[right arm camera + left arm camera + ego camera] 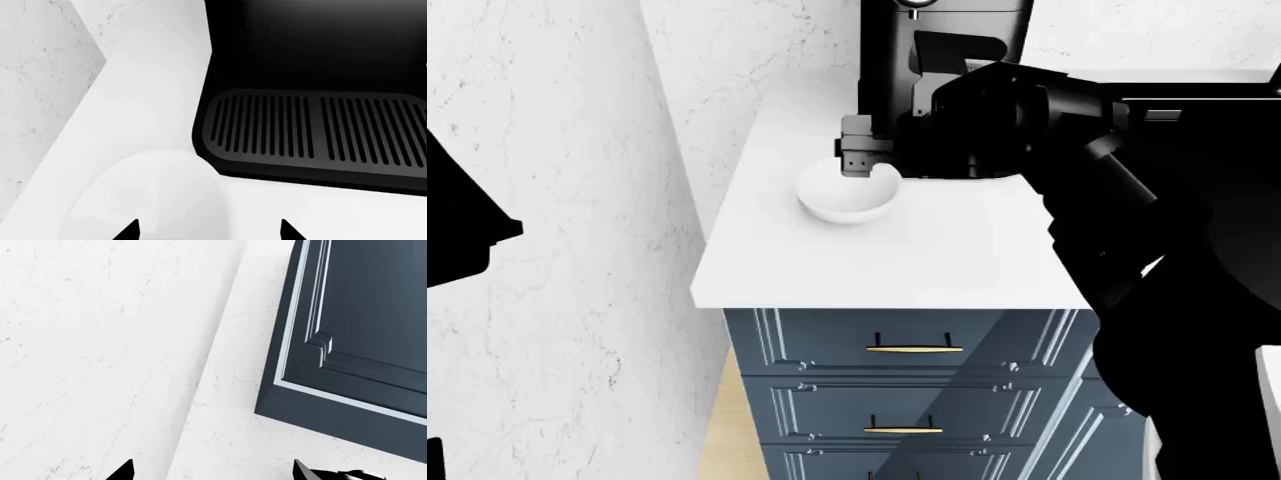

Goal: Place the two vegetables and bowl onto the tray for setting up a vegetable dip station.

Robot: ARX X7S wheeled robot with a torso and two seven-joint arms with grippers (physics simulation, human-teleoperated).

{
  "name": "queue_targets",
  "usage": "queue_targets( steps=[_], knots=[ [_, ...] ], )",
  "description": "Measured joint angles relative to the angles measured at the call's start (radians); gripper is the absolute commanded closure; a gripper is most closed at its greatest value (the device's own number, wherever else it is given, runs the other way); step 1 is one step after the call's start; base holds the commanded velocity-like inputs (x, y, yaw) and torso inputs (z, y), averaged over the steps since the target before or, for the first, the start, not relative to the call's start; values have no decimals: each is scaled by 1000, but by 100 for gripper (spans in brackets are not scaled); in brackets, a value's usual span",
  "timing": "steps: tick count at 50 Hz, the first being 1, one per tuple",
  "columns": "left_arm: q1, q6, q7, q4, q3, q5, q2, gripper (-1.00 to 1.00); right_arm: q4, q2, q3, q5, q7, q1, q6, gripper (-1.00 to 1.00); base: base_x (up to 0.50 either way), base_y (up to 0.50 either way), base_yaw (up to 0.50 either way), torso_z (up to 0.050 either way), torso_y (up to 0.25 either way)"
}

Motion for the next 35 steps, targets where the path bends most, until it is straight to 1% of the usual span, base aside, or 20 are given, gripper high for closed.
queue_targets(
  steps=[16, 35],
  knots=[
    [8, 12, 7, -9, 0, 6, 3, -100, -11, -1, -109, 126, -13, -10, -56, -100, 0, 0, 0, 0, 0],
    [9, 16, 9, -12, 3, 10, 3, -100, -9, -1, -172, 210, -6, -44, -96, -100, 0, 0, 0, 0, 0]
  ],
)
